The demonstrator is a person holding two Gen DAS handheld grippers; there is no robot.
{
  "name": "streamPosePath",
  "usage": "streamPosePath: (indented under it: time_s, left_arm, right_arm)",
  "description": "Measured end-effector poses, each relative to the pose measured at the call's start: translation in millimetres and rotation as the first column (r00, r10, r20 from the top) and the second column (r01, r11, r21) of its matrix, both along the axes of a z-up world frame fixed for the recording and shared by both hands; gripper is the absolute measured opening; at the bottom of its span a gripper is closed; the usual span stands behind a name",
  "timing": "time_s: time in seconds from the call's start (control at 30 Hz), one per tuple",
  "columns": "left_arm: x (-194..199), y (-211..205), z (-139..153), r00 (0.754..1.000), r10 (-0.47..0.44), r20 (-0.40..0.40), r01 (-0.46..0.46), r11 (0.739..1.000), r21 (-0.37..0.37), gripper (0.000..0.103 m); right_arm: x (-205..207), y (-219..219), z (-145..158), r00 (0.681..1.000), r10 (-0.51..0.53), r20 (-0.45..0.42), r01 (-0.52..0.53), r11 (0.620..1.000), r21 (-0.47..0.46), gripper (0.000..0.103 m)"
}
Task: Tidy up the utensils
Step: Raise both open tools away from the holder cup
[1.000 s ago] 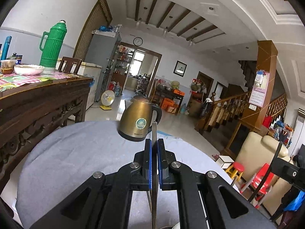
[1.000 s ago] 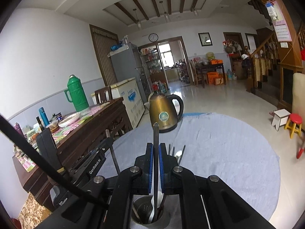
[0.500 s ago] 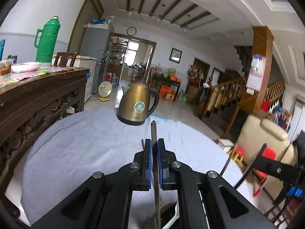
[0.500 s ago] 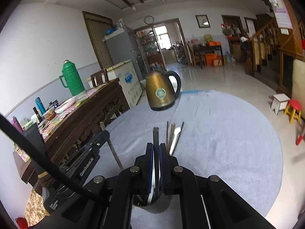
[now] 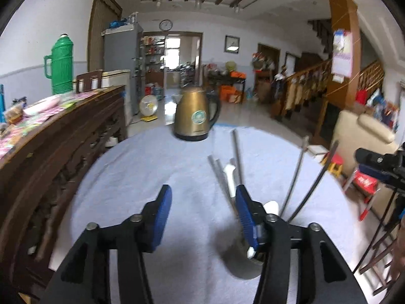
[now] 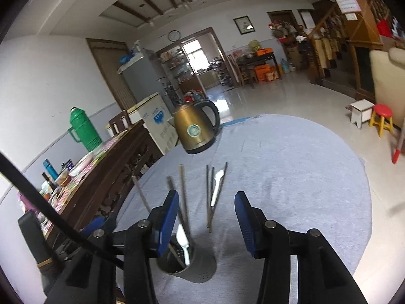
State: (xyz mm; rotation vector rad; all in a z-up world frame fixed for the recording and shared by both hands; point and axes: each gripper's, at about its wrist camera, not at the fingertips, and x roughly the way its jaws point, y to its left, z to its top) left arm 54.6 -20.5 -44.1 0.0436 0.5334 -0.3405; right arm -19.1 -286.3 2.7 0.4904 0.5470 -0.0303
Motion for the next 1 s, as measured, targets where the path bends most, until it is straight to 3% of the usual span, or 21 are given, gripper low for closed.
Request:
streamPosePath:
  time_s: [0.43, 1.0]
  left_arm:
    - [4.2, 21.2, -0.1, 0.988, 0.151, -0.039, -0.145, 0.981, 0.130, 0.058]
    - [30.9, 29.8, -19.3, 0.972, 0.206, -0.112, -0.186, 0.968, 0.169, 0.059]
  right_arm:
    - [4.5, -15.0, -17.8, 0.998, -0.027, -0.064, 0.028, 0.999, 0.018, 0.049]
    - [20.4, -26.0, -39.5, 0.990, -0.037, -0.137, 0.045, 0.997, 0.062, 0.049]
